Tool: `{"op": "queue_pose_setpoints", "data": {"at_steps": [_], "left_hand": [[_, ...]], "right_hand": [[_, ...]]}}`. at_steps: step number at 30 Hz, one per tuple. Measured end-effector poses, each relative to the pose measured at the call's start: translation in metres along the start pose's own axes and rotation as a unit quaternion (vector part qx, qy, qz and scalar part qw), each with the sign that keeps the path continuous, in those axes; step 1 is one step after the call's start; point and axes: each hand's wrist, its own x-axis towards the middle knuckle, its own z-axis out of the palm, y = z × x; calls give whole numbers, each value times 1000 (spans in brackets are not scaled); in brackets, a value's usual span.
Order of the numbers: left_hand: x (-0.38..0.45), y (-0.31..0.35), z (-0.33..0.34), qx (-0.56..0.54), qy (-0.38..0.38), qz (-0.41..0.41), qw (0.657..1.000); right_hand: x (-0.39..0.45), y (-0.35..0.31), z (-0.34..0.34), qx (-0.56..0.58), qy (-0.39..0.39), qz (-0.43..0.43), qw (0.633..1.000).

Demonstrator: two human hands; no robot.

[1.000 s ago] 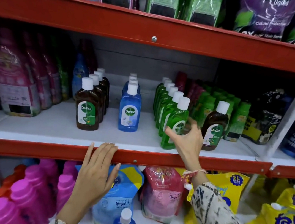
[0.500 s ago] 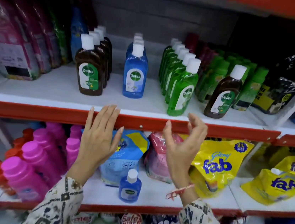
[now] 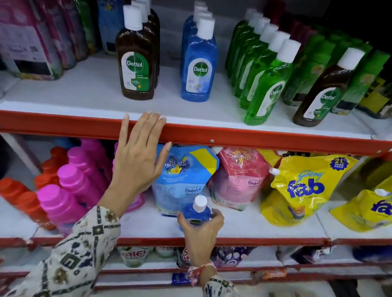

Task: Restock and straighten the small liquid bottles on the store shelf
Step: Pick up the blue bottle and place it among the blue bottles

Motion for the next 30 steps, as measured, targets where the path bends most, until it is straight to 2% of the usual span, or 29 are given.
{"op": "queue_pose_setpoints", "data": {"at_steps": [5,10,20,24,30], "left_hand": [[-1,-3,-3,-20,-3,9,1000],[0,-10,-6,-23,-9,32,999],[2,-28,-7,2,-16,30,999],[1,-28,-5,-12,-16,29,999],[-1,-28,-2,-21,-13,27,999]], "right_hand": [[-3,-4,17,29,67,26,997],[-7,-23,0,59,61,-17,996],[3,-165,-60,190,23,-150,970],[19,-222,-66,187,33,-244,951],[55,-278,-51,172,-5,-275,946]]}}
